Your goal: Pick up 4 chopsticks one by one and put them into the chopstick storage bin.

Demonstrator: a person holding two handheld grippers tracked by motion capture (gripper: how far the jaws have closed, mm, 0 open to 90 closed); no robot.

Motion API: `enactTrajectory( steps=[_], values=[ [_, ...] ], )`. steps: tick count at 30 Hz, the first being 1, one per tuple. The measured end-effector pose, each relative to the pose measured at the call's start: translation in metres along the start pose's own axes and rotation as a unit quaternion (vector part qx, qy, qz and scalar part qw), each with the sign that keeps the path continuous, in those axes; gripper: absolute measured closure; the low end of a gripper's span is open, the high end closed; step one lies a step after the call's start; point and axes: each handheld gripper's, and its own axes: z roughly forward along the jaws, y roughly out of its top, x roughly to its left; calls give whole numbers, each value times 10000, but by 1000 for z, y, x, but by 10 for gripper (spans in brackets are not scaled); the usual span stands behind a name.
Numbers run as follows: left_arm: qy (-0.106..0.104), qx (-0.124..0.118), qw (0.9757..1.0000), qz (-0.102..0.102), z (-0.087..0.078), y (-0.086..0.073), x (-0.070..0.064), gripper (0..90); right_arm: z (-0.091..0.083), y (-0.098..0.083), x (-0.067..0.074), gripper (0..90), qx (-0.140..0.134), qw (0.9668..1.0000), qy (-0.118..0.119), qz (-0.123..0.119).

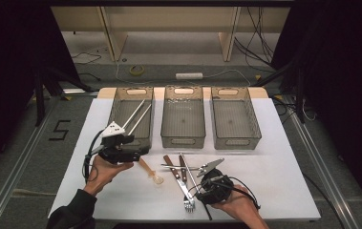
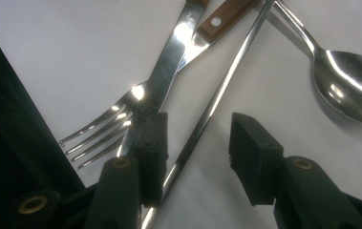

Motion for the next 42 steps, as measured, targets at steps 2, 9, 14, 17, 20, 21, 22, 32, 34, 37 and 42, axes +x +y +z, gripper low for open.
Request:
enactTrajectory(
  steps=[2, 9, 14, 17, 20, 21, 22, 32, 34, 37, 42],
  values=[
    [-35, -15, 10000, 27, -1, -3, -3, 202, 2, 1, 1, 604, 72, 10000, -21, -4],
    [-130, -45, 9999, 52, -2, -19, -18, 202, 6, 3, 3, 655, 256, 9996, -72, -90],
    [-149, -124, 9996, 210, -7, -24, -28, 202, 9, 5, 3, 687, 336, 9993, -136, -108],
    [-137, -131, 9994, 288, -8, -26, -32, 202, 11, 6, 3, 699, 397, 9989, -179, -188],
    [-178, -111, 9993, 296, -8, -28, -33, 202, 12, 7, 4, 703, 446, 9987, -165, -194],
    [-186, -95, 9993, 295, -7, -29, -34, 202, 13, 8, 3, 708, 453, 9986, -169, -197],
    [-192, -82, 9993, 321, -7, -29, -35, 202, 13, 8, 3, 716, 459, 9986, -165, -219],
    [-219, -66, 9990, 393, -5, -30, -38, 202, 14, 11, -4, 823, 550, 9981, -134, -224],
    [-227, -69, 9989, 400, -5, -30, -39, 202, 14, 12, -6, 832, 564, 9982, -87, -204],
    [-224, -68, 9988, 426, -4, -30, -39, 202, 14, 13, -7, 850, 573, 9981, -82, -189],
    [-227, -62, 9986, 464, -4, -30, -40, 202, 13, 14, -7, 857, 563, 9980, -75, -263]
  ],
)
